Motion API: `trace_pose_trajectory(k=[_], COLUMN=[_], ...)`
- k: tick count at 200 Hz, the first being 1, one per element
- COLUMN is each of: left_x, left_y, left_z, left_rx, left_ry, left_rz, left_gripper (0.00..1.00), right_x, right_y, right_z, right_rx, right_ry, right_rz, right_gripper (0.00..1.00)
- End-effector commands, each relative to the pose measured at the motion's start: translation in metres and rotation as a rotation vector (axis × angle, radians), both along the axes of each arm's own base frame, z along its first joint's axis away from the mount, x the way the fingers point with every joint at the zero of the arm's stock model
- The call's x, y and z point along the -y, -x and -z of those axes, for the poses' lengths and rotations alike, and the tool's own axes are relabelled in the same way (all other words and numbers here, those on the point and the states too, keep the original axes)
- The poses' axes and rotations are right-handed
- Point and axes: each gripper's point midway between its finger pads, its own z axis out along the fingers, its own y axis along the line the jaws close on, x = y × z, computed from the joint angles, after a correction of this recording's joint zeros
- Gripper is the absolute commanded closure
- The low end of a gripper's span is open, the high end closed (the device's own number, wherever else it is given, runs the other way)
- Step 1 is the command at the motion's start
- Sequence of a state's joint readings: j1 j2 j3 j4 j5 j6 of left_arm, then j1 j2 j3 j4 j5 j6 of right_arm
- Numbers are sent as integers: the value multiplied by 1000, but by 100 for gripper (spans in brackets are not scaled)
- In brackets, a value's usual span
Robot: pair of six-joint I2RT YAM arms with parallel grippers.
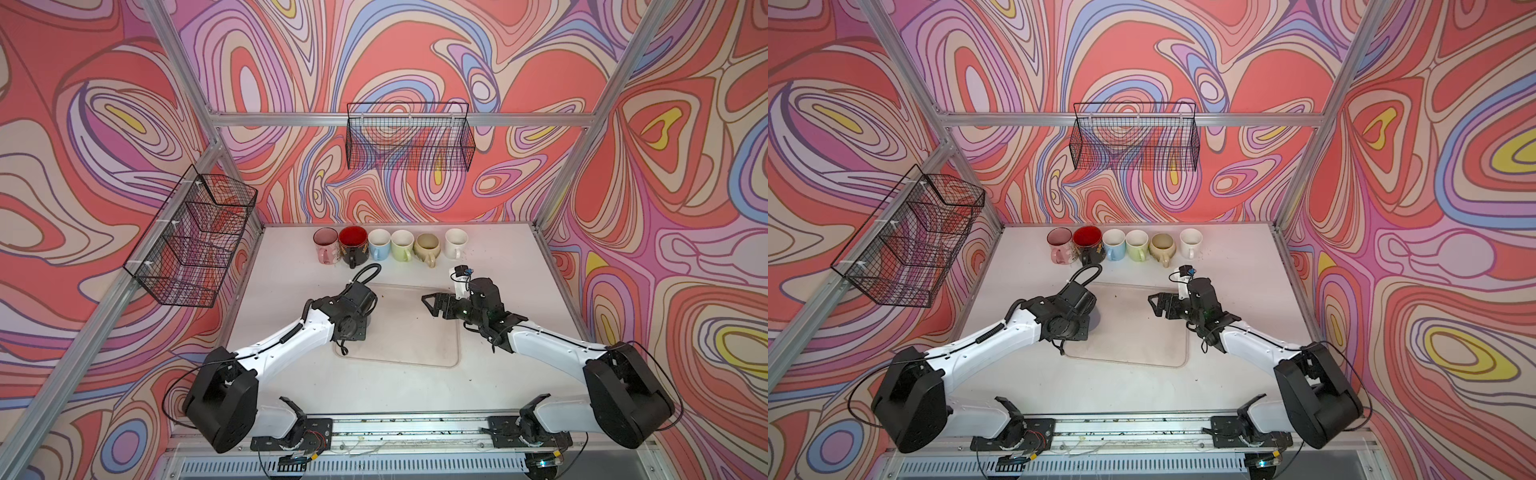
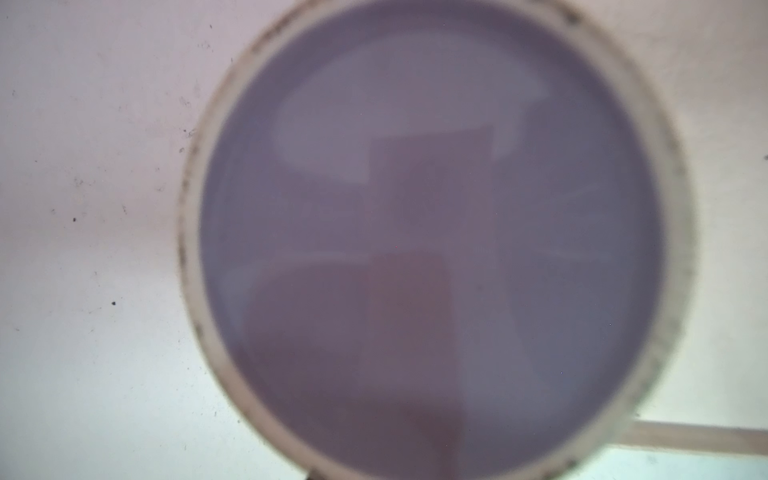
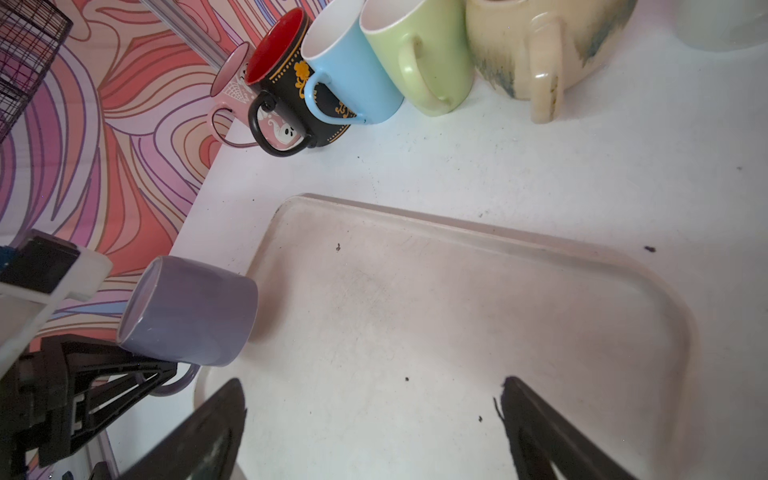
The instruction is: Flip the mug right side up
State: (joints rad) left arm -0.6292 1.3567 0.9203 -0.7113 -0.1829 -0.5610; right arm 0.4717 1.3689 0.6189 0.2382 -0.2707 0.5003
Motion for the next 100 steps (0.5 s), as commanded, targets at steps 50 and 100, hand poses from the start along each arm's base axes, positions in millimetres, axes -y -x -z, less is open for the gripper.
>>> trace_pose_trajectory(k=[50, 100], left_x=[38, 63], left_y=[-25, -41], left_z=[-73, -105], left_rx=[234, 316], left_ry=[294, 482], left_rz=[34, 78], left_gripper=[100, 100], right_x=[-25, -46], right_y=[12, 21], right_z=[-4, -10], right_rx=[9, -13], right_ry=[-155, -353], right_rz=[-119, -235], right_gripper=[27, 42])
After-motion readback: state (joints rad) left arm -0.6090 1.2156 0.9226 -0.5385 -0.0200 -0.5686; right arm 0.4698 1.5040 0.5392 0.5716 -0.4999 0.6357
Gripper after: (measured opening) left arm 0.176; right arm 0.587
